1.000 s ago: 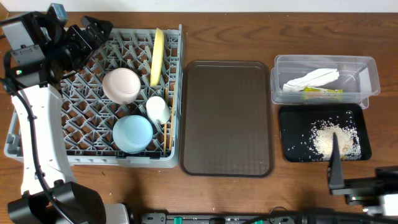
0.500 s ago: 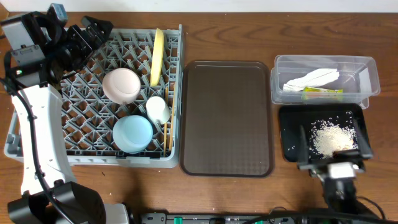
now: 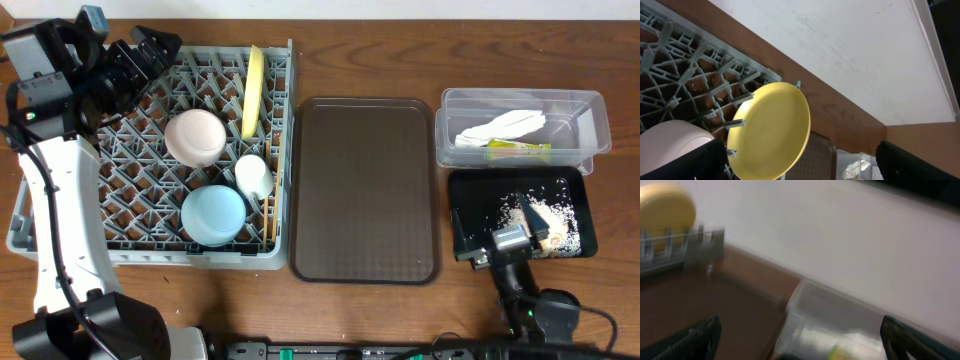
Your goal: Sort waste into correct bins and load items into the dishwasher
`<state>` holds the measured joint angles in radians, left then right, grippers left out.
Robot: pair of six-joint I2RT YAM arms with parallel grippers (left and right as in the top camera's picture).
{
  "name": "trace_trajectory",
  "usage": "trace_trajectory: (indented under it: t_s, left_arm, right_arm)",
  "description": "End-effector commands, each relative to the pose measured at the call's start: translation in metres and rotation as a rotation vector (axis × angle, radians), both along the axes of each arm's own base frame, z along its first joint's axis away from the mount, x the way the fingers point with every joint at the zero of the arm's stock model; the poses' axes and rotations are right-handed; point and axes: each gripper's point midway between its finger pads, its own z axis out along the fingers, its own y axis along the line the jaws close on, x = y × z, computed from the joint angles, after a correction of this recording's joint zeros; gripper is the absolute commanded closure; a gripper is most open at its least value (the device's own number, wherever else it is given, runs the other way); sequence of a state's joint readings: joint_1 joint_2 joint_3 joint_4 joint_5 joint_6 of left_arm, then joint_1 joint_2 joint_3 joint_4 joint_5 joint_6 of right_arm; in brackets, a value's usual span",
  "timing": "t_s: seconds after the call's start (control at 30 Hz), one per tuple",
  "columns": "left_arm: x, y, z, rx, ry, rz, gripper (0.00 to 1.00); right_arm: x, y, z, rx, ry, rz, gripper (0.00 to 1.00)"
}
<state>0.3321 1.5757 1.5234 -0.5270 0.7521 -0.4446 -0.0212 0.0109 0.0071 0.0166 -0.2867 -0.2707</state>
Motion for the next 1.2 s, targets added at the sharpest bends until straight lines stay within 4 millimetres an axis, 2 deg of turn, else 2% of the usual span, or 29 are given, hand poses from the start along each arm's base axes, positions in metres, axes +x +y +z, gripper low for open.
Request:
trace_trajectory:
  t_s: [0.0,1.07,1.17]
  left_arm:
    - [0.0012,0.0010,0.0002,0.006,-0.003,-0.001,0.02]
    - [0.0013,0.0011,0.0003,0.007,-0.003,-0.001,0.02]
    - [-0.0018,0.0046,-0.0045,0.024,0.026,0.028,0.02]
  right_arm:
    - [-0.0003,-0.0001,-0.0166,-0.012,0.064,-0.006,0.01]
    - [-0.0002,-0.0004,-0.0158,-0.002,0.063,-0.008,0.01]
    - [-0.0002,-0.0004,-0.0159,-0.003,0.064,-0.008,0.01]
